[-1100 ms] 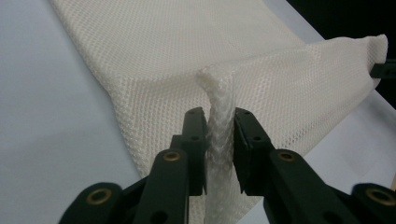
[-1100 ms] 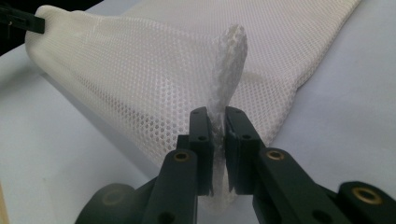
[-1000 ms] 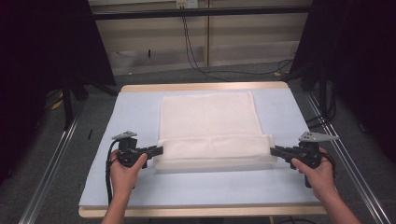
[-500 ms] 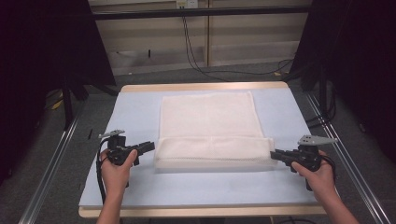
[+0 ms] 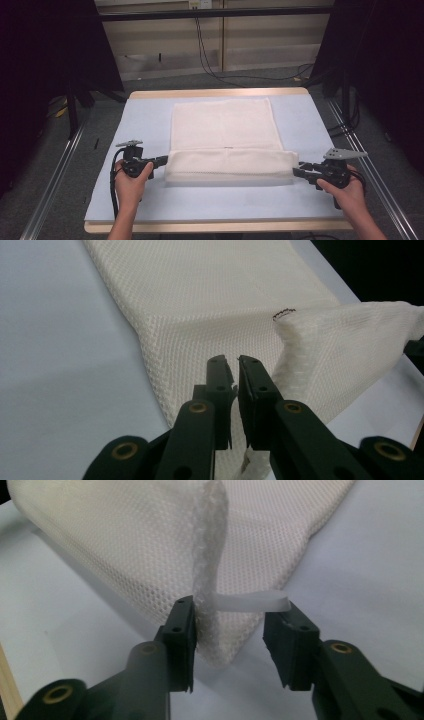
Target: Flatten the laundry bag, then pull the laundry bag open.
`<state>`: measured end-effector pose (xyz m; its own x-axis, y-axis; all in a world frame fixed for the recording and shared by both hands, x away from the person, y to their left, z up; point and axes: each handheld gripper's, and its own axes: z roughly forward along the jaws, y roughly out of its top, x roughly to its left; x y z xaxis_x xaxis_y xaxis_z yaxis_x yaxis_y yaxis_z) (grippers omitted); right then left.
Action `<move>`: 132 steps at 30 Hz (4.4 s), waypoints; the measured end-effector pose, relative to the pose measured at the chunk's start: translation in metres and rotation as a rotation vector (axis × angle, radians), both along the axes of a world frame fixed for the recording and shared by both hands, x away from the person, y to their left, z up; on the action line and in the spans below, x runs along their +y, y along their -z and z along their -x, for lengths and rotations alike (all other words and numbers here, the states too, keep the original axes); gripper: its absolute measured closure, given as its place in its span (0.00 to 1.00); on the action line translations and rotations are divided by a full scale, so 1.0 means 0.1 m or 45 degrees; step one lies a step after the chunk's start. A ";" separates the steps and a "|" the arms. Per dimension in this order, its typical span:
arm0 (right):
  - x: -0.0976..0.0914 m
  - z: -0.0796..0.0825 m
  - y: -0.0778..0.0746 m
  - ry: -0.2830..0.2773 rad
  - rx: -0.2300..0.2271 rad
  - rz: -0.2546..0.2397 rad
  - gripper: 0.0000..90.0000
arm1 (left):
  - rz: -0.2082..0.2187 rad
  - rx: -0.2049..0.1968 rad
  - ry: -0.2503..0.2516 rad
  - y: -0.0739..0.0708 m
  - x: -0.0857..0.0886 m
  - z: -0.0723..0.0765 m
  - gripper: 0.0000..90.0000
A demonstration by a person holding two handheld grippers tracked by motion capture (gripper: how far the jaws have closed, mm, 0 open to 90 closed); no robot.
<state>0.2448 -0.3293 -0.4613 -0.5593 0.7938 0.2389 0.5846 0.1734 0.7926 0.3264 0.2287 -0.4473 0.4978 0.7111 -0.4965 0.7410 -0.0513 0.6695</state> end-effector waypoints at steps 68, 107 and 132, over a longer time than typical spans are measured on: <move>0.38 -0.05 0.16 -0.106 0.066 0.162 1.00 | -0.354 0.038 -0.050 0.19 -0.11 -0.16 0.98; 0.45 0.11 0.08 -0.163 -0.147 0.182 1.00 | -0.191 -0.009 0.211 -0.17 -1.00 0.16 0.65; 0.37 0.15 0.05 -0.169 -0.154 0.203 1.00 | -0.086 0.165 0.430 -0.12 -2.12 0.32 0.59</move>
